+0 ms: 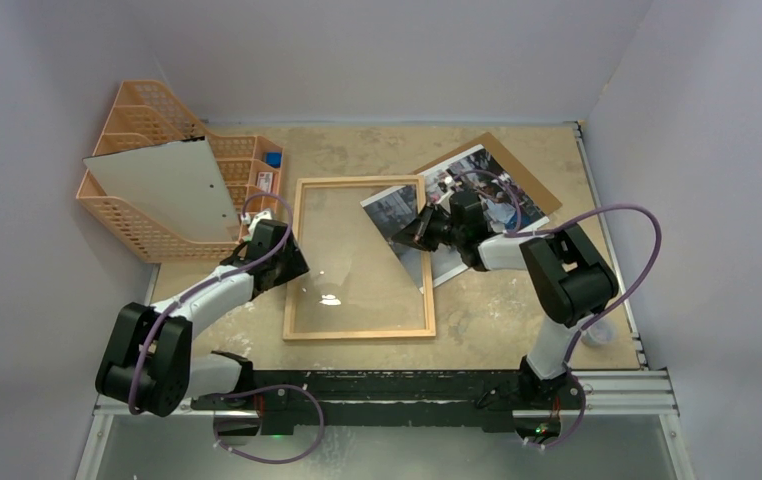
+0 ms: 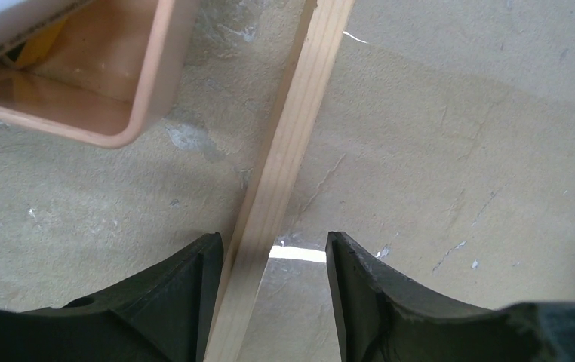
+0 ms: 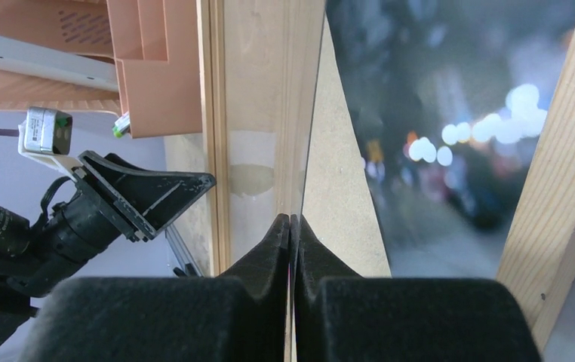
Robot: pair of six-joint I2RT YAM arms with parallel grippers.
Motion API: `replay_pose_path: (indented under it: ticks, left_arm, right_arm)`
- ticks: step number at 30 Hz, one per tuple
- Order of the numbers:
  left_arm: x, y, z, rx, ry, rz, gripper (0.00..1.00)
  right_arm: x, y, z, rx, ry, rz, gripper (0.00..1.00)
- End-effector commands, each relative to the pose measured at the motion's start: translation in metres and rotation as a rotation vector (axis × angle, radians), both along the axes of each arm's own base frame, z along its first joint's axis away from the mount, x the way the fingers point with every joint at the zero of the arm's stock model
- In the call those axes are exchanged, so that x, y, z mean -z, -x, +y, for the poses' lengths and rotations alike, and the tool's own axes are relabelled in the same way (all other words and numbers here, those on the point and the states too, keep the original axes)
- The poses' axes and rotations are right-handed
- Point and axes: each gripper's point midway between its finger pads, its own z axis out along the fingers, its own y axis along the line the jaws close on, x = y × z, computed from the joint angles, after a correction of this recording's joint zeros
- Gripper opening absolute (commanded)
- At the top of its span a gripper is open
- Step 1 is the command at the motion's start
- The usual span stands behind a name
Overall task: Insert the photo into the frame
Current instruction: Place the photo frame item in the photo frame.
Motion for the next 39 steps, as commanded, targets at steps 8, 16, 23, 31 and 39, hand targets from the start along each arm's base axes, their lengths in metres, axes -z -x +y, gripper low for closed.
replay_pose_path:
  ticks: [8,16,23,31,39]
  left_arm:
    - [-0.009,-0.006,0.0,0.007,-0.003,-0.035,0.53]
    - [-0.009,-0.006,0.002,0.001,-0.009,-0.033,0.49]
    - [-0.01,-0.005,0.004,-0.006,-0.015,-0.035,0.49]
    - [-0.013,-0.005,0.005,-0.012,-0.019,-0.04,0.49]
    - [-0.019,-0.006,0.005,-0.013,-0.016,-0.053,0.51]
  right_arm:
    - [-0.042,-0.006,0.012,-0.081,-0.047,-0.196,0.04]
    - [-0.054,0.001,0.013,-0.099,-0.09,-0.261,0.0]
    - [-0.041,-0.001,0.013,-0.08,-0.068,-0.217,0.05]
    - [-0.034,-0.013,0.006,-0.014,0.015,-0.171,0.41]
    - [-0.031,-0.018,-0.007,0.04,0.117,-0.131,0.64]
